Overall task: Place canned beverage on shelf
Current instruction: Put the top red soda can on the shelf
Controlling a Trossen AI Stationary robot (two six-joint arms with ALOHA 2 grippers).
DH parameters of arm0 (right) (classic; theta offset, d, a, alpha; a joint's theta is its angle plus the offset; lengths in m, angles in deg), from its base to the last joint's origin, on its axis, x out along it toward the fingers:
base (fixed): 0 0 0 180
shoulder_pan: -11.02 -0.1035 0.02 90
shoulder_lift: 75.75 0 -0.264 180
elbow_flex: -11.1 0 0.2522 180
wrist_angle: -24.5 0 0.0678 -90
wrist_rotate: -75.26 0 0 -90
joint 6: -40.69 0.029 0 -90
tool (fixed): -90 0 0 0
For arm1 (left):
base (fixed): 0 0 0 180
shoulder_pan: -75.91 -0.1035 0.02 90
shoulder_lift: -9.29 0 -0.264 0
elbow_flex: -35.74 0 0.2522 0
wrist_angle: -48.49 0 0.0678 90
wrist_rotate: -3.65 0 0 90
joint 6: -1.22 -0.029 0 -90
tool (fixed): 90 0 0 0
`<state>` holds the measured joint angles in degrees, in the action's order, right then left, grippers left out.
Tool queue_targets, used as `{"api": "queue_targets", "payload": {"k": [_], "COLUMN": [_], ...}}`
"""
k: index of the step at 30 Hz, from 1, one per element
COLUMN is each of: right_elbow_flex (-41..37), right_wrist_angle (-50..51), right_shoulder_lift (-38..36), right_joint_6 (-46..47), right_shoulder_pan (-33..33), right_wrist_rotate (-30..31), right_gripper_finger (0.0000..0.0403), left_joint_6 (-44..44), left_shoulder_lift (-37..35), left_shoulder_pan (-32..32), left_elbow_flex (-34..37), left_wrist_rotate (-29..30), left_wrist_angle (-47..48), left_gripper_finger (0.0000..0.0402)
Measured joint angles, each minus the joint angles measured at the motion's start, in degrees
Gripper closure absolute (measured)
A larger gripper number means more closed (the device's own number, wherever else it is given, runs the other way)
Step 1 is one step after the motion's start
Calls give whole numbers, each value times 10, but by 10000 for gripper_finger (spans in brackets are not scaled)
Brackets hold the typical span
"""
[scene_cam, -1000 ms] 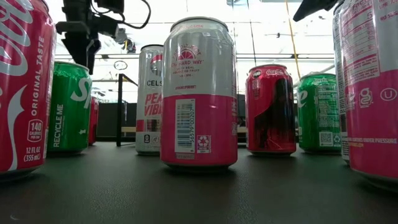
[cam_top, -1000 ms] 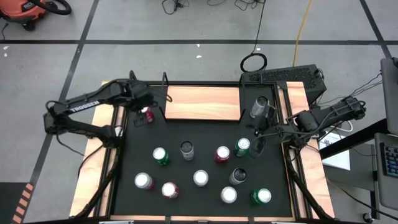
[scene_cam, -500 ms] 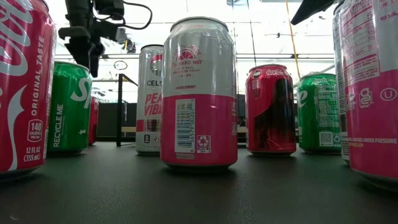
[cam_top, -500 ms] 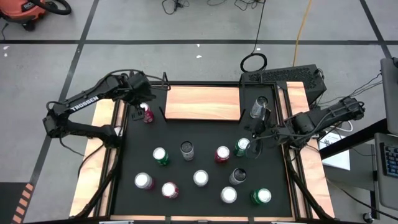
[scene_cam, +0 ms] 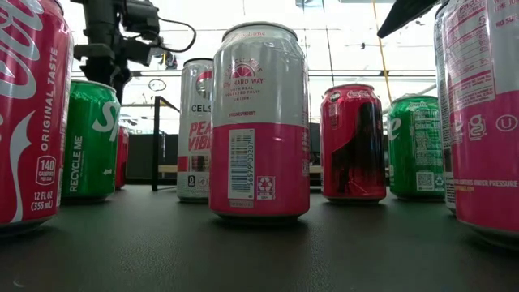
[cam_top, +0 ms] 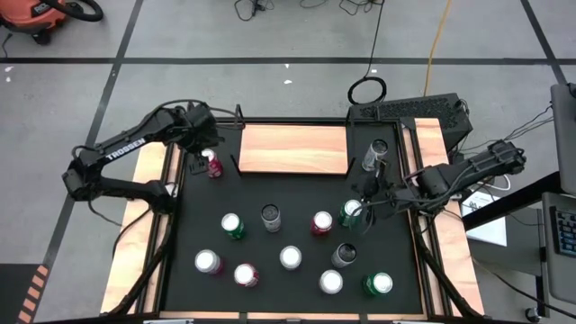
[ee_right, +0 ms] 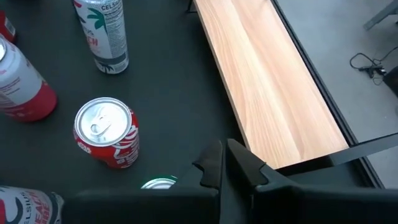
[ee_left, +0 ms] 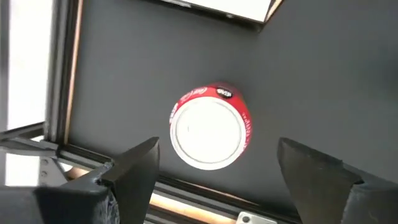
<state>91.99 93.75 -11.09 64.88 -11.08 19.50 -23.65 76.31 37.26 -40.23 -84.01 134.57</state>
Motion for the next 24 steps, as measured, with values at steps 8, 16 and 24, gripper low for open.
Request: {"api": "queue_targets", "payload": {"k": [8, 16, 24], "right_elbow_flex": [0, 0, 0], "right_wrist_angle": [-9, -14, -22], "right_shoulder_lift": [0, 0, 0], "right_joint_6": [2, 6, 6], "right_shoulder_pan": [-24, -42, -43], "right_wrist_rotate": [1, 1, 2], "right_gripper_finger": [403, 403, 403], "left_joint_6": [-20, -27, -26], "left_shoulder_lift": [0, 0, 0], "left_shoulder_pan": [-18, -54, -65], "left_elbow_flex": [16, 50, 79], "left_wrist_rotate": [-2, -38, -41], "left_wrist_angle": [-32, -46, -81], "left_gripper_finger": [88, 59, 5]}}
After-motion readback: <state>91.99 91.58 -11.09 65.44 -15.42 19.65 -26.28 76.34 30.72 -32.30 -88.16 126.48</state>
